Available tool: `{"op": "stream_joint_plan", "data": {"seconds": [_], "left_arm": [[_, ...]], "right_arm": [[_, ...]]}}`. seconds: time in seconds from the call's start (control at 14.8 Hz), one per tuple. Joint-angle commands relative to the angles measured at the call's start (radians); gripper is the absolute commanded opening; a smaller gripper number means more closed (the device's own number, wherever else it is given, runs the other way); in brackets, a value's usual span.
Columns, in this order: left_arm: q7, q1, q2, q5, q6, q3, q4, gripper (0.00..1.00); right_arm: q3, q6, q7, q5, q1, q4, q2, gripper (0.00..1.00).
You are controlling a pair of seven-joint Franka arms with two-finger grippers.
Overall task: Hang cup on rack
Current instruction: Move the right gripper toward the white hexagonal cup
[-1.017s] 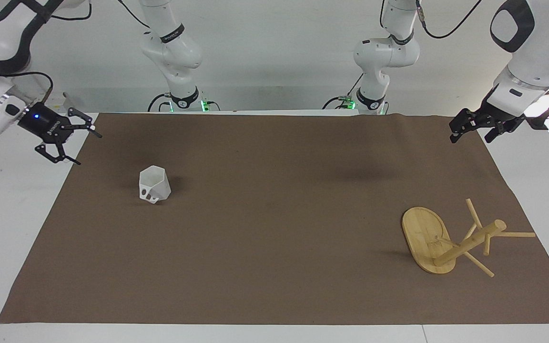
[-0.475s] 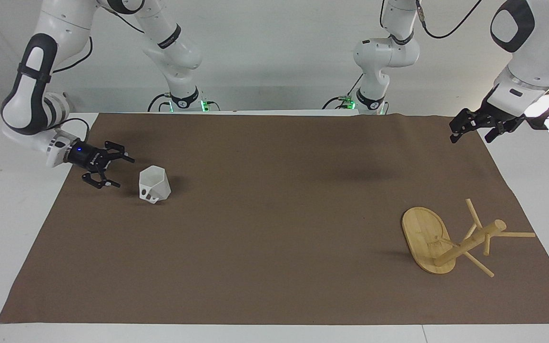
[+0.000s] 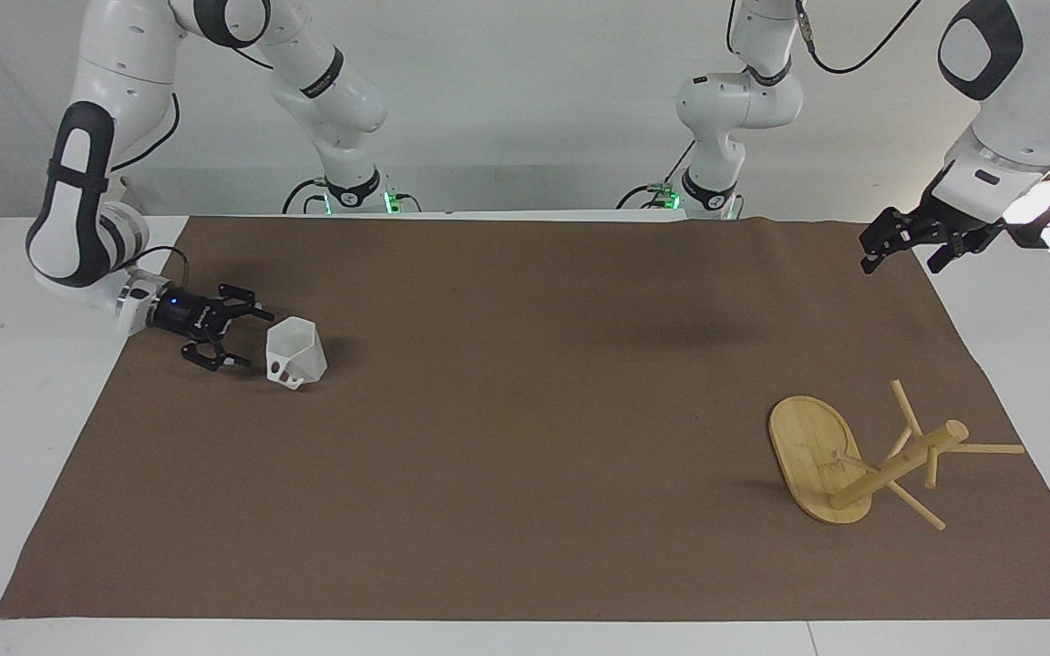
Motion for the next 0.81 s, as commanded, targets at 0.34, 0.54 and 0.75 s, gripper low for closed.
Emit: {"op": "stream_joint_plan", "data": {"seconds": [0.34, 0.54, 0.75], "left_arm": [[0.01, 0.01, -0.015, 0.02, -0.009, -0.008, -0.007, 1.0], [0.01, 0.01, -0.015, 0.02, -0.007, -0.008, -0.007, 1.0], [0.011, 0.014, -0.013, 0.024, 0.001, -0.005, -0.006, 1.0]], "right_arm": [[0.004, 0.061, -0.024, 0.056, 0.063, -0.047, -0.023, 1.0], [0.004, 0.071, -0.024, 0.077, 0.094, -0.047, -0.021, 1.0], [0.005, 0.087, -0.024, 0.082, 0.106, -0.047, -0.021, 1.0]]}}
